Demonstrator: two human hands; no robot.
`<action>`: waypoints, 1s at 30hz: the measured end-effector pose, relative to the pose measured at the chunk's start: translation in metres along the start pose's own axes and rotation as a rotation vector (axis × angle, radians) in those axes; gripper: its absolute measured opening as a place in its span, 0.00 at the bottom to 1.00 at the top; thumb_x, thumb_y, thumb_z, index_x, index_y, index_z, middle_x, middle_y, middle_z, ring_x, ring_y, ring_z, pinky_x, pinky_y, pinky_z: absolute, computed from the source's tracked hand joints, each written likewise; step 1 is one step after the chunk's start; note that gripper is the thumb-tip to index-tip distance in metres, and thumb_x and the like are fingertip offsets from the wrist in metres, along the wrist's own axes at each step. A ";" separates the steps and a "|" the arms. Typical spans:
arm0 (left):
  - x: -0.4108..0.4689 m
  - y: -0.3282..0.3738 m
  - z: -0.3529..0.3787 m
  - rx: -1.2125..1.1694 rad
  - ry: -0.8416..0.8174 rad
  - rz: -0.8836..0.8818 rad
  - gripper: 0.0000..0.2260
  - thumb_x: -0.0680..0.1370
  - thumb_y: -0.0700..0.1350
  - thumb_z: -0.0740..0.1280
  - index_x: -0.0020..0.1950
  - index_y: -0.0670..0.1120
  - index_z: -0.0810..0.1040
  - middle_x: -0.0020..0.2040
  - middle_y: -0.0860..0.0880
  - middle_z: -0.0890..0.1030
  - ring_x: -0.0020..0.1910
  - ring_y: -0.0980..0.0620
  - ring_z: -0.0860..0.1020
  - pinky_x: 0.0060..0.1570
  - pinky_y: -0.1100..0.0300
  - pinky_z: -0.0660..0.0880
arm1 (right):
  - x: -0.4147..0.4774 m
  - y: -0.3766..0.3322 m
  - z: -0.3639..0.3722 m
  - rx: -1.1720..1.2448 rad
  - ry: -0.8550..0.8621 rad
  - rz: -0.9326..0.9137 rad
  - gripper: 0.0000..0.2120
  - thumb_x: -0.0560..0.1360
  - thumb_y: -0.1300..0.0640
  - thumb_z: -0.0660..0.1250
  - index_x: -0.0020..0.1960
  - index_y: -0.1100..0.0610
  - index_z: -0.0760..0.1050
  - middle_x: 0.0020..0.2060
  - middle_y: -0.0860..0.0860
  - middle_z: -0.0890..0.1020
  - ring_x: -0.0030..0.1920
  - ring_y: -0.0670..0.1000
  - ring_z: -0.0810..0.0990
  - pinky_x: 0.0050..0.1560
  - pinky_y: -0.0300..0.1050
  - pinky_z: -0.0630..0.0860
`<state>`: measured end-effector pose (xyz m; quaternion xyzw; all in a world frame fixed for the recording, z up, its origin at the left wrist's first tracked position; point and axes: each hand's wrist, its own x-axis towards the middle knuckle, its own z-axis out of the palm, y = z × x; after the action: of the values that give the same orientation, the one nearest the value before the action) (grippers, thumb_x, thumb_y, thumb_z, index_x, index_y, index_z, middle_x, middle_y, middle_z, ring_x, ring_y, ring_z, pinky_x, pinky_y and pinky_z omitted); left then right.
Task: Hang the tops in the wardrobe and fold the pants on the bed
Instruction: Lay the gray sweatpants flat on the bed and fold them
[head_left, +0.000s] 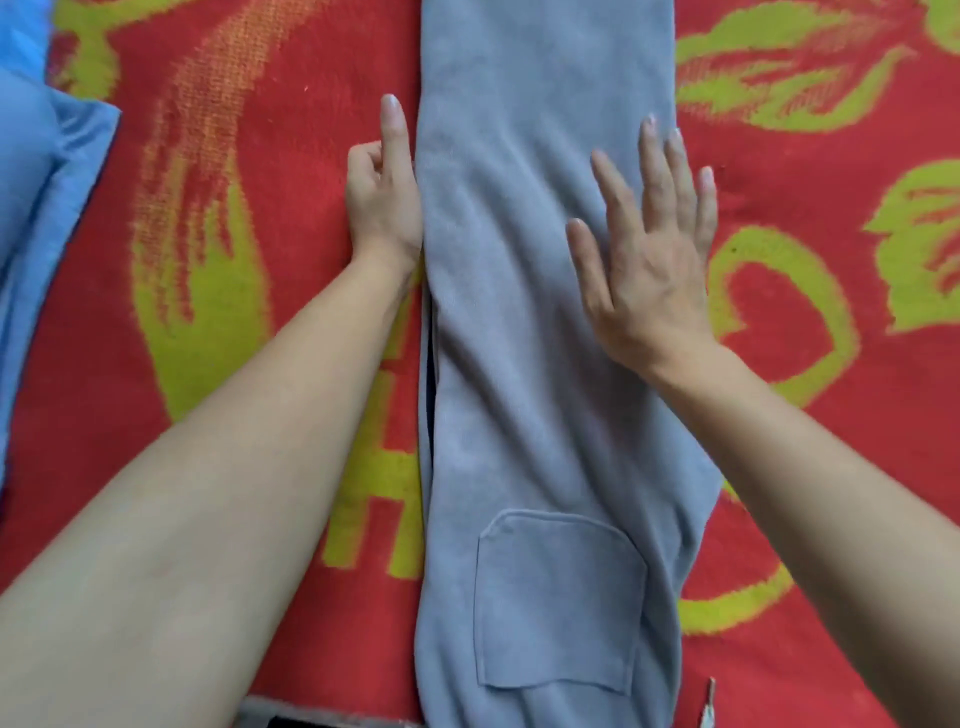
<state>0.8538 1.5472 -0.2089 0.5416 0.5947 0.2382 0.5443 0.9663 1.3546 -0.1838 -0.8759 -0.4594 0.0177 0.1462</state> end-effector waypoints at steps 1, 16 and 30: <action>-0.021 -0.008 -0.005 0.035 0.028 0.017 0.20 0.78 0.65 0.60 0.42 0.49 0.70 0.38 0.54 0.76 0.37 0.58 0.74 0.48 0.55 0.75 | -0.024 0.000 -0.003 -0.002 0.016 0.006 0.26 0.84 0.46 0.55 0.78 0.55 0.64 0.79 0.62 0.57 0.80 0.63 0.54 0.78 0.62 0.48; -0.223 -0.123 -0.072 0.742 0.140 0.101 0.16 0.84 0.54 0.56 0.59 0.41 0.70 0.48 0.36 0.82 0.47 0.33 0.78 0.39 0.47 0.65 | -0.226 0.025 0.001 -0.091 -0.276 0.231 0.30 0.83 0.42 0.55 0.81 0.50 0.54 0.80 0.64 0.51 0.79 0.65 0.51 0.76 0.65 0.52; -0.344 -0.196 -0.098 1.184 0.092 0.026 0.25 0.81 0.59 0.51 0.52 0.37 0.72 0.51 0.34 0.74 0.52 0.34 0.73 0.50 0.39 0.69 | -0.376 0.016 -0.004 -0.005 -0.586 0.206 0.36 0.81 0.34 0.47 0.80 0.48 0.36 0.78 0.63 0.36 0.80 0.64 0.38 0.77 0.61 0.34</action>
<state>0.6280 1.2082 -0.2172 0.7496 0.6425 -0.1042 0.1202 0.7626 1.0409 -0.2229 -0.8758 -0.3911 0.2828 0.0027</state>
